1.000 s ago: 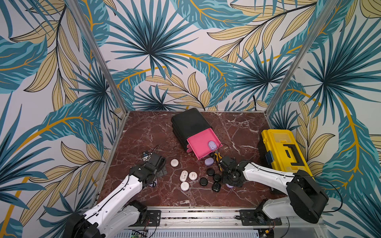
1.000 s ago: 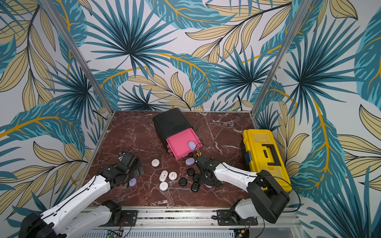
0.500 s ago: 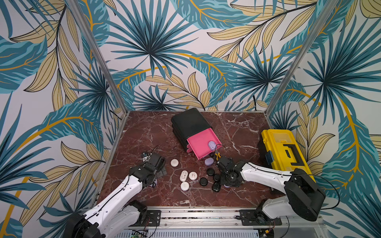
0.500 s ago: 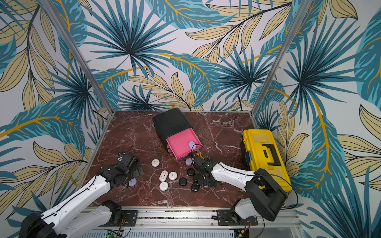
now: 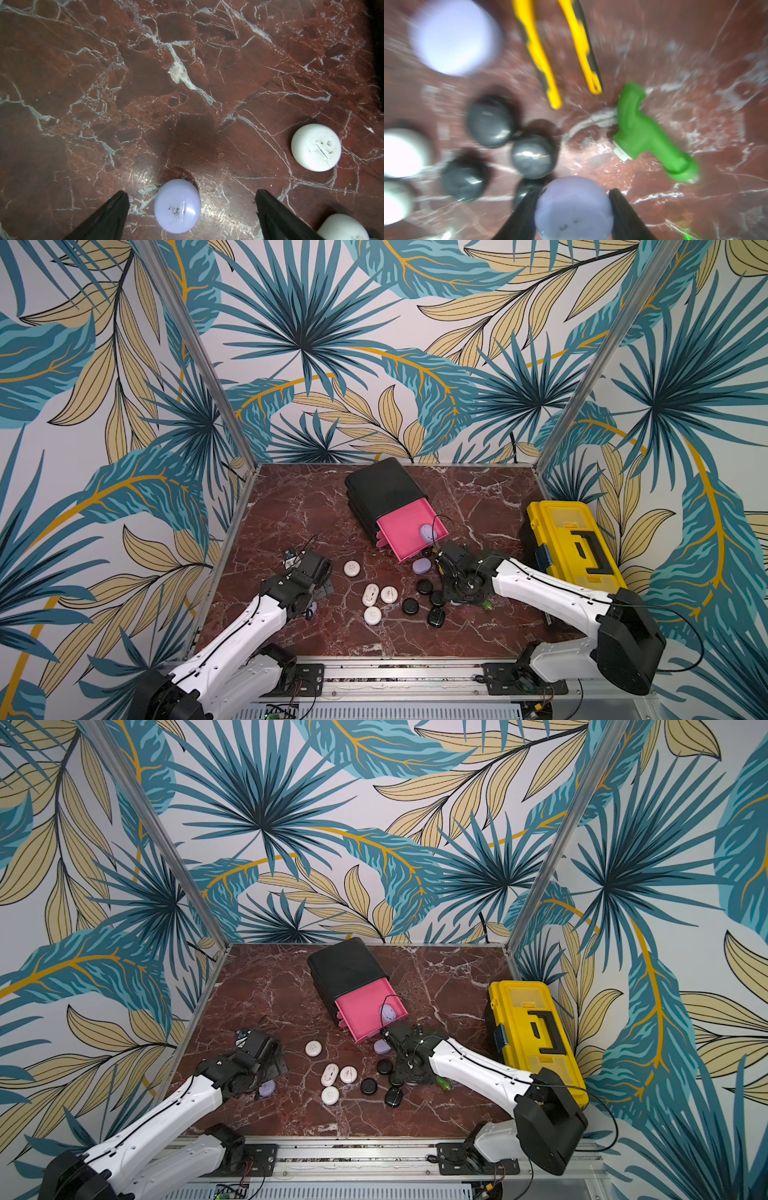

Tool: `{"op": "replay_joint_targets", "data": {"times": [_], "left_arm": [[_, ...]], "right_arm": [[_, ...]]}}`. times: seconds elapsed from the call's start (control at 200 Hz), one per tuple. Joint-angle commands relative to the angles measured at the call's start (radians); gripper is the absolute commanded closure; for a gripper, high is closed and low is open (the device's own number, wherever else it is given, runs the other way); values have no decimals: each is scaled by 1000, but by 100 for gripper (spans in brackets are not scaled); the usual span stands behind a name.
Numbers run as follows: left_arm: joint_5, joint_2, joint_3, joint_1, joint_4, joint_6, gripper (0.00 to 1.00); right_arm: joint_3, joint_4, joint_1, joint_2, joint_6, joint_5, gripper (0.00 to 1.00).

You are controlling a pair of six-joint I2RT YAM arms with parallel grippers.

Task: Put the bluetooth earphones in the drawer according to color
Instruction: Place the bluetooth earphone in the drawer.

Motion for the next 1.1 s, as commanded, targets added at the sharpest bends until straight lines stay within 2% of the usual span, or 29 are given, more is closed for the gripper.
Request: {"op": "replay_joint_targets", "data": {"times": [0.0,0.215,0.431,0.596,0.896,1.097], "left_arm": [[-26,-13,-30,12,-5,-15,0],[-27,-11,-45,18,-3,-28,0],[-29,-8,-56,26,-10,-58,0],[-27,-9,-79,30,-10,-89,0],[-2,4,-117,42,20,-116,0],[33,33,-130,46,55,-117,0]], "right_arm": [[108,-128,-10,-44,-64,74,50],[366,-153,-51,33,-180,59,50],[644,-138,-65,244,-282,3,50],[789,-135,-70,413,-330,-59,50],[883,-130,-70,572,-364,-145,48],[873,-129,-70,580,-371,-166,36]]}}
